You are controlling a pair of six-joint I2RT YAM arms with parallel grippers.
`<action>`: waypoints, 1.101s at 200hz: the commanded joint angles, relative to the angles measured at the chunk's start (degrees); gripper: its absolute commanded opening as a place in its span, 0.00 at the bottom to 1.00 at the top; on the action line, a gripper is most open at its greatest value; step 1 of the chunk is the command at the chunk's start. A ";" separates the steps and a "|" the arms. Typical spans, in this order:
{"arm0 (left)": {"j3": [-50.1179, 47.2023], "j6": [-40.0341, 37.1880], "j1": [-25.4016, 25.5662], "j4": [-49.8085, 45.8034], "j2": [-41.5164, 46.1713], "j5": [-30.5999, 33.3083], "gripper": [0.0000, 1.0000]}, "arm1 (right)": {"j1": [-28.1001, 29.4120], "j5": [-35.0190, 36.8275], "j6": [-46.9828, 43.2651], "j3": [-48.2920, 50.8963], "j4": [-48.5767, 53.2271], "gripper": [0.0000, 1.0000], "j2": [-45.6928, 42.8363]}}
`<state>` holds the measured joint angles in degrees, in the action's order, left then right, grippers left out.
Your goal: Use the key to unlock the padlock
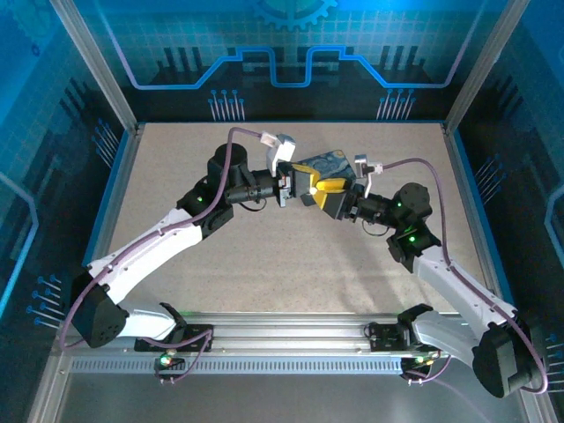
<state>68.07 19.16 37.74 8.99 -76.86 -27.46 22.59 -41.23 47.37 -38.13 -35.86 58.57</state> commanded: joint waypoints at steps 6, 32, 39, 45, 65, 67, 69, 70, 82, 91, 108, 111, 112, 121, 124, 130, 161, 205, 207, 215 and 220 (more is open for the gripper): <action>0.92 0.10 0.14 2.03 1.19 -1.42 0.00 | 1.05 -0.78 -0.62 -1.33 -1.23 0.56 0.41; 0.92 0.04 0.06 1.98 1.18 -1.07 0.00 | 1.14 -0.55 -0.76 -1.25 -0.97 0.48 0.67; 0.77 0.05 0.05 1.95 1.19 -0.99 0.00 | 1.14 -0.54 -0.82 -1.32 -0.89 0.46 0.67; 0.83 -0.05 0.00 1.90 1.19 -0.89 0.00 | 1.15 -0.54 -0.87 -1.31 -0.75 0.45 0.67; 0.82 -0.16 0.06 1.90 1.16 -0.80 0.00 | 1.14 -0.29 -1.15 -1.33 -0.29 0.40 0.51; 0.78 -0.19 0.06 1.90 1.18 -0.78 0.00 | 1.14 -0.35 -1.21 -1.33 -0.21 0.39 0.50; 0.80 -0.20 0.06 1.86 1.18 -0.71 0.00 | 1.14 -0.34 -1.23 -1.33 -0.19 0.39 0.45; 0.82 -0.19 0.06 1.88 1.19 -0.73 0.00 | 1.14 -0.38 -1.27 -1.38 -0.14 0.38 0.48; 0.85 -0.26 0.06 1.82 1.19 -0.71 0.00 | 1.14 -0.38 -1.35 -1.42 0.08 0.35 0.49; 0.82 -0.34 0.06 1.82 1.23 -0.65 0.00 | 1.14 -0.42 -1.33 -1.41 0.17 0.32 0.49; 0.83 -0.43 -0.03 1.69 1.27 -0.45 0.00 | 1.16 -0.42 -1.53 -1.53 0.57 0.26 0.50; 0.83 -0.39 -0.03 1.66 1.27 -0.48 0.00 | 1.14 -0.43 -1.53 -1.58 0.61 0.25 0.50; 0.79 -0.41 -0.03 1.69 1.27 -0.48 0.00 | 1.14 -0.43 -1.56 -1.63 0.65 0.25 0.50; 0.75 -0.48 -0.03 1.73 1.35 -0.48 0.00 | 1.14 -0.33 -1.52 -1.63 0.79 0.23 0.50; 0.75 -0.52 -0.08 1.69 1.29 -0.44 0.00 | 1.14 -0.21 -1.58 -1.60 0.79 0.22 0.47; 0.74 -0.49 -0.12 1.77 1.33 -0.51 0.00 | 1.14 -0.09 -1.56 -1.69 0.87 0.21 0.50; 0.40 -0.56 -0.14 1.68 1.41 -0.55 0.00 | 1.14 0.23 -1.47 -1.95 1.05 0.12 0.41; -0.05 -0.78 -0.45 1.72 1.45 -0.14 0.00 | 1.01 1.02 -2.06 -1.79 2.33 0.02 -0.33; -0.09 -0.76 -0.46 1.68 1.45 -0.14 0.00 | 1.04 1.10 -2.14 -1.84 2.49 0.01 -0.41; -0.21 -0.70 -0.63 1.65 1.52 0.06 0.08 | 1.09 1.53 -2.53 -1.73 3.11 0.00 -0.72; -0.27 -0.70 -0.69 1.61 1.53 0.21 0.10 | 1.05 1.72 -2.87 -1.69 3.67 0.00 -0.94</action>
<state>68.05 19.11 37.54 9.32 -76.86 -27.44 22.98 -40.80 46.22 -38.26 -33.80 59.05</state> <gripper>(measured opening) 0.066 0.043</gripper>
